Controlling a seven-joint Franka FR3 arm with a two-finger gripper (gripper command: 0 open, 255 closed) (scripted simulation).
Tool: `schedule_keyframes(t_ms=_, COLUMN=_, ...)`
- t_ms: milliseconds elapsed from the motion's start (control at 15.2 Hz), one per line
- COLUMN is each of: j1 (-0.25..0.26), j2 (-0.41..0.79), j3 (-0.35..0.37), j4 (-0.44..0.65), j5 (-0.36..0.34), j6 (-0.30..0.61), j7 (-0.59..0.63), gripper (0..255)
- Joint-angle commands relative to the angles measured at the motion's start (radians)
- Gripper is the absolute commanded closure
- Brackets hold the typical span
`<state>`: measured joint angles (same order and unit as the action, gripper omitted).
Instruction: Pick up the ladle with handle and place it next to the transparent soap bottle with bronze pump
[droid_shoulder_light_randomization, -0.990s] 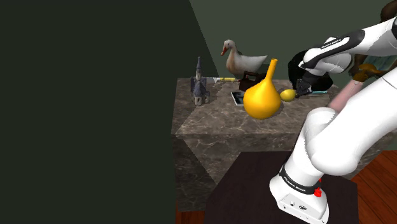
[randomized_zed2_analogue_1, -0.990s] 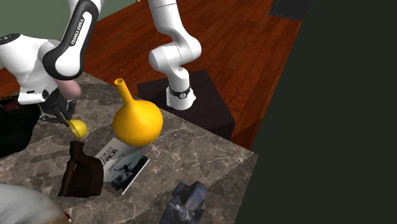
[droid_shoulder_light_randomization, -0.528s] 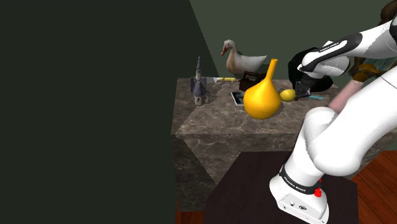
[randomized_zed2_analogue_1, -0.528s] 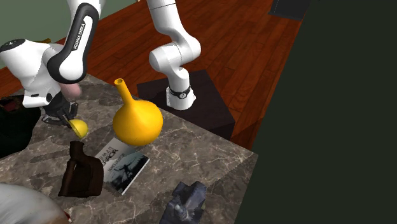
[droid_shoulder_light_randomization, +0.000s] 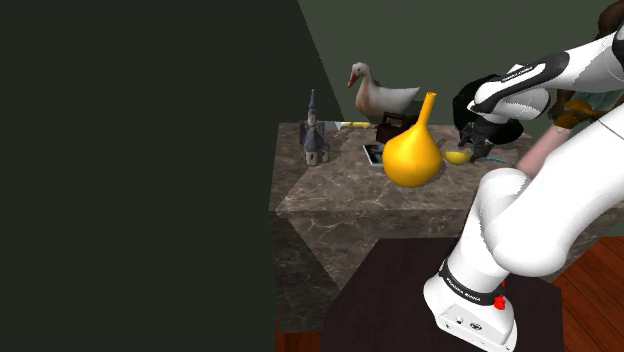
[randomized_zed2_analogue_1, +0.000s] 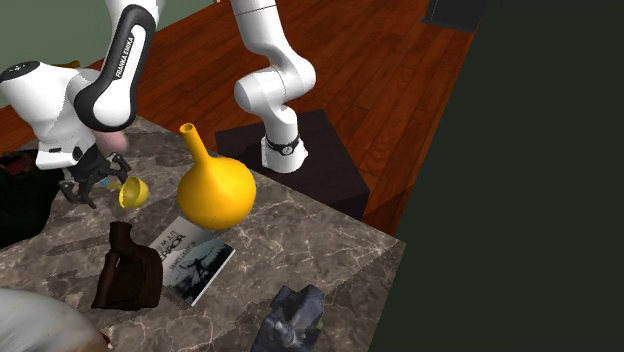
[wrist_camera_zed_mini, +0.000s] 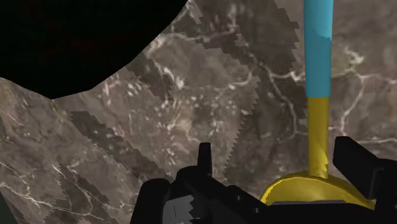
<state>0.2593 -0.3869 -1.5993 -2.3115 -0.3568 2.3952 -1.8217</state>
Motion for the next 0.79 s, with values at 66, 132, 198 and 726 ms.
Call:
schedule_keyframes(t_ms=66, j1=-0.064, j2=0.0, j3=0.068, j4=0.007, j5=0.01, j6=-0.032, j7=-0.006, gripper=0)
schedule_keyframes(t_ms=132, j1=-0.123, j2=-0.006, j3=0.132, j4=0.016, j5=0.016, j6=-0.065, j7=-0.009, gripper=0)
schedule_keyframes(t_ms=198, j1=-0.176, j2=-0.016, j3=0.19, j4=0.027, j5=0.016, j6=-0.099, j7=-0.009, gripper=0)
schedule_keyframes(t_ms=726, j1=-0.209, j2=-0.031, j3=0.229, j4=0.037, j5=0.008, j6=-0.128, j7=-0.002, gripper=0)
